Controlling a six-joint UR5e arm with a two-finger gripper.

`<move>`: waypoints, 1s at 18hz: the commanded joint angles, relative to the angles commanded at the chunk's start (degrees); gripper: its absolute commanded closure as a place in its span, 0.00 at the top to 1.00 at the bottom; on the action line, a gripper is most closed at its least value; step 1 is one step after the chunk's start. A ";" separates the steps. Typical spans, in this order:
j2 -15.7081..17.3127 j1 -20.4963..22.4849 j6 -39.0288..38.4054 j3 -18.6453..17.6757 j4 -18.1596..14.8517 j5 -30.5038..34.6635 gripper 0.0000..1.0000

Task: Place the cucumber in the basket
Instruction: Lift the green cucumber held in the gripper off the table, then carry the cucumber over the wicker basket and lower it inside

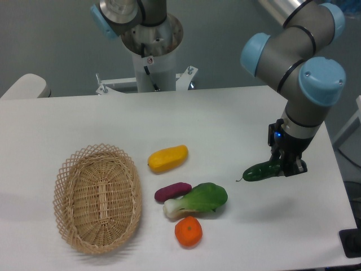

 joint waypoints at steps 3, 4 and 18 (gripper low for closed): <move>0.18 -0.09 -0.09 0.35 -0.79 0.09 0.24; 0.26 -0.26 -0.26 0.35 -0.88 0.17 0.24; 7.82 -16.68 -32.39 -7.55 -3.08 0.44 0.24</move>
